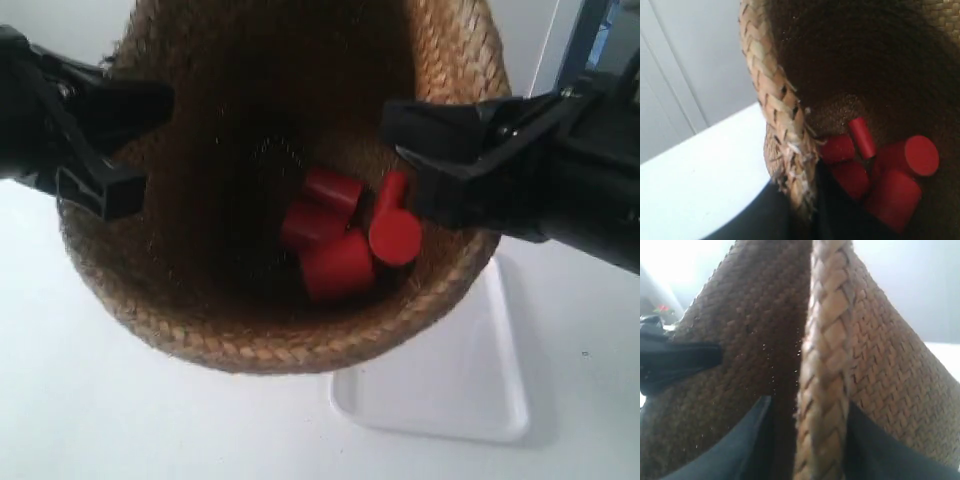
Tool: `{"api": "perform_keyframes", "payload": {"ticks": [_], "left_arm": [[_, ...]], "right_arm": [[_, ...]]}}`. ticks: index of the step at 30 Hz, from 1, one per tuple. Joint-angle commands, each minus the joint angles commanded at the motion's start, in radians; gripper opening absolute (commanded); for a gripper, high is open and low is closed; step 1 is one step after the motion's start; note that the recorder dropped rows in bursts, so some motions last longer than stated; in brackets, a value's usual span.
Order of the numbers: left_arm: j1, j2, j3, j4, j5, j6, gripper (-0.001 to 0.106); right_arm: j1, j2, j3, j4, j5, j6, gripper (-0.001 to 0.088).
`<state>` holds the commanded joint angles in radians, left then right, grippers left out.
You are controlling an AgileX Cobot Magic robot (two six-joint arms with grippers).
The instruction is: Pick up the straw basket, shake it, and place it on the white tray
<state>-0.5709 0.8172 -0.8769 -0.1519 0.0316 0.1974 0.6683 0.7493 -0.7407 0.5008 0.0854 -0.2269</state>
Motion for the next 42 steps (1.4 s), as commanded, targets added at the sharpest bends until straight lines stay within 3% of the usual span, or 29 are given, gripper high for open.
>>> {"api": "perform_keyframes", "payload": {"ticks": [2,5,7,11,14,17,20,23,25,29,32,35,37,40,42], "left_arm": [[0.0,-0.015,0.033,0.0,-0.047,0.0,0.0],[0.007,0.096,0.114,0.005,-0.103,0.05,0.0],[0.011,0.111,0.101,0.003,-0.062,0.058,0.0],[0.009,0.001,0.018,0.003,-0.003,0.012,0.0],[0.011,-0.001,0.052,0.003,-0.062,0.012,0.0],[0.011,0.1,0.127,0.008,-0.088,0.051,0.0],[0.009,0.058,0.081,-0.008,-0.032,0.012,0.0],[0.009,-0.027,0.016,-0.011,-0.052,-0.036,0.0],[0.011,-0.038,0.023,-0.011,-0.069,-0.005,0.0],[0.011,0.09,0.102,0.004,-0.044,0.025,0.0],[0.009,0.05,0.028,-0.003,0.035,-0.028,0.0],[0.009,-0.024,-0.025,-0.003,0.023,-0.064,0.0],[0.009,-0.032,-0.015,0.001,0.014,-0.06,0.0],[0.011,0.06,0.068,0.023,-0.002,-0.033,0.0],[0.013,0.089,0.06,0.053,0.029,-0.004,0.0]], "right_arm": [[0.006,-0.005,0.032,-0.009,-0.068,-0.027,0.0],[-0.002,0.136,0.124,-0.007,-0.257,-0.059,0.0],[-0.009,0.169,0.1,0.026,-0.221,-0.044,0.0],[0.002,0.051,-0.011,0.022,0.024,-0.04,0.0],[0.0,0.026,0.031,-0.007,-0.07,-0.065,0.0],[-0.002,0.136,0.113,0.0,-0.223,-0.063,0.0],[0.006,0.078,0.052,0.002,-0.093,-0.018,0.0],[0.011,-0.024,0.001,0.002,-0.005,-0.022,0.0],[0.011,-0.046,0.029,-0.016,-0.039,-0.057,0.0],[-0.012,0.093,0.153,0.002,-0.206,-0.08,0.0],[-0.006,0.049,0.081,0.045,-0.061,-0.02,0.0],[-0.001,-0.033,0.016,0.045,0.023,-0.023,0.0],[-0.001,-0.05,0.035,0.043,-0.027,-0.03,0.0],[-0.003,0.065,0.126,0.041,-0.197,-0.091,0.0],[-0.003,0.116,0.12,0.073,-0.193,-0.069,0.0]]}}
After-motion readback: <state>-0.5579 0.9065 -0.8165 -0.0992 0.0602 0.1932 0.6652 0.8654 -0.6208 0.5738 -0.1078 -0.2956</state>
